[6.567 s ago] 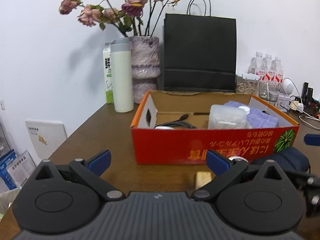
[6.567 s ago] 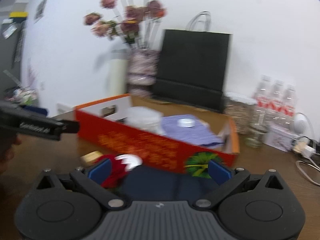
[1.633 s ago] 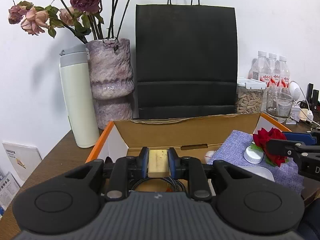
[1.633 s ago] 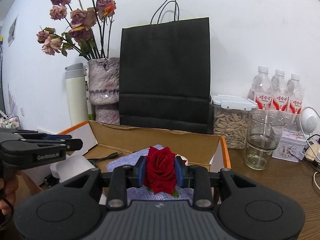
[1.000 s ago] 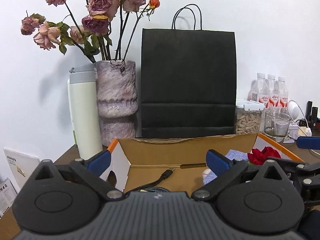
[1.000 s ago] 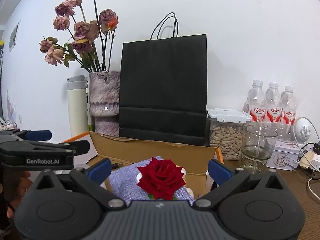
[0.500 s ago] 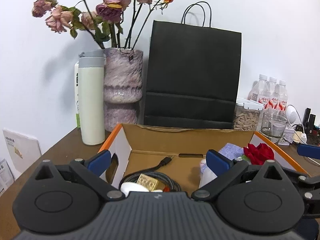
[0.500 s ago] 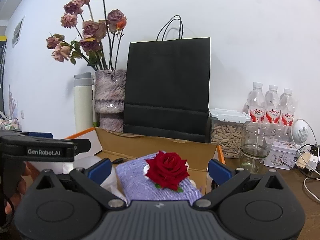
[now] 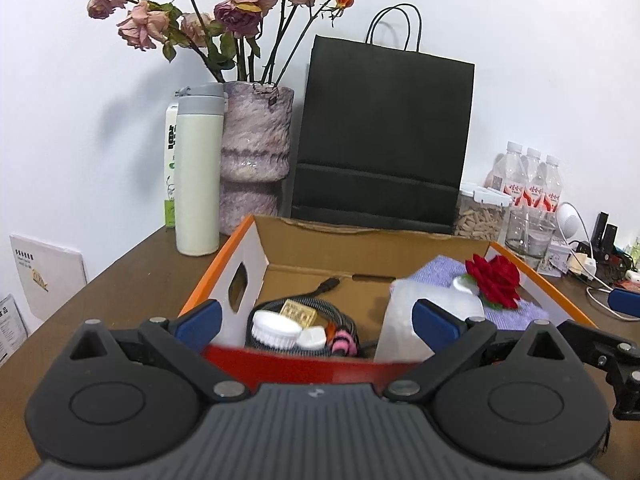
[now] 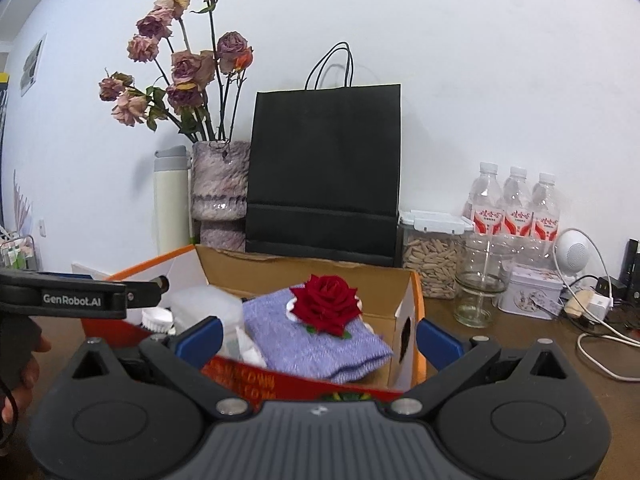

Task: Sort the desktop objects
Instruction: 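Withdraw both open tools from the box back over the table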

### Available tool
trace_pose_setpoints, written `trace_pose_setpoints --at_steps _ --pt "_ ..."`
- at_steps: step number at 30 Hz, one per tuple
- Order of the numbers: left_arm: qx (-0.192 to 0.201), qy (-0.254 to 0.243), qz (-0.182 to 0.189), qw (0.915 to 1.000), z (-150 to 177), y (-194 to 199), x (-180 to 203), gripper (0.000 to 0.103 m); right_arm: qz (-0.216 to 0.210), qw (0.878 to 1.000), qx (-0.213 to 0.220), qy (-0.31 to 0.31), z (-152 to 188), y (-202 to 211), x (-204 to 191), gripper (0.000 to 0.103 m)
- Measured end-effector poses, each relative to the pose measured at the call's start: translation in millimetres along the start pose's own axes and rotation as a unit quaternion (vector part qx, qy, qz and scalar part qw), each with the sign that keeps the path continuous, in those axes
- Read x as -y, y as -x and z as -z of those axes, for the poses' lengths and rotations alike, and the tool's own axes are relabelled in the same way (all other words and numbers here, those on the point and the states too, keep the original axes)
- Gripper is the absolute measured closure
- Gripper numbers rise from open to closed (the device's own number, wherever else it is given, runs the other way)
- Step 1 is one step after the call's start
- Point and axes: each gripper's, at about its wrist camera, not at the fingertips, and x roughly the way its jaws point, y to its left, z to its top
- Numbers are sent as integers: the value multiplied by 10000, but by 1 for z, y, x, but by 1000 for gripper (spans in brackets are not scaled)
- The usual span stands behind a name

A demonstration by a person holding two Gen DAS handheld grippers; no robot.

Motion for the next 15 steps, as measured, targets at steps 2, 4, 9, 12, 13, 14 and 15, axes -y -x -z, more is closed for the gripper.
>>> trace_pose_setpoints --at_steps 2,4,9,12,13,14,15 --pt "-21 -10 -24 10000 4 7 -1 0 8 10000 -30 20 4 8 -1 0" --pt "-46 -20 -51 10000 8 13 -1 0 15 10000 -50 40 7 16 -2 0" --pt "-60 -100 -103 9999 16 29 0 0 30 9999 -149 47 16 32 -3 0" --pt "-87 -153 -118 9998 22 37 1 0 48 9997 -223 25 20 39 -3 0" --pt "-99 -162 -111 9998 23 39 2 0 56 9997 -252 17 21 40 -3 0" --pt "-110 -172 -113 9997 25 42 2 0 65 9996 -276 13 23 42 -3 0" --pt "-118 -182 -121 9997 26 44 2 0 69 9995 -298 11 24 44 -4 0"
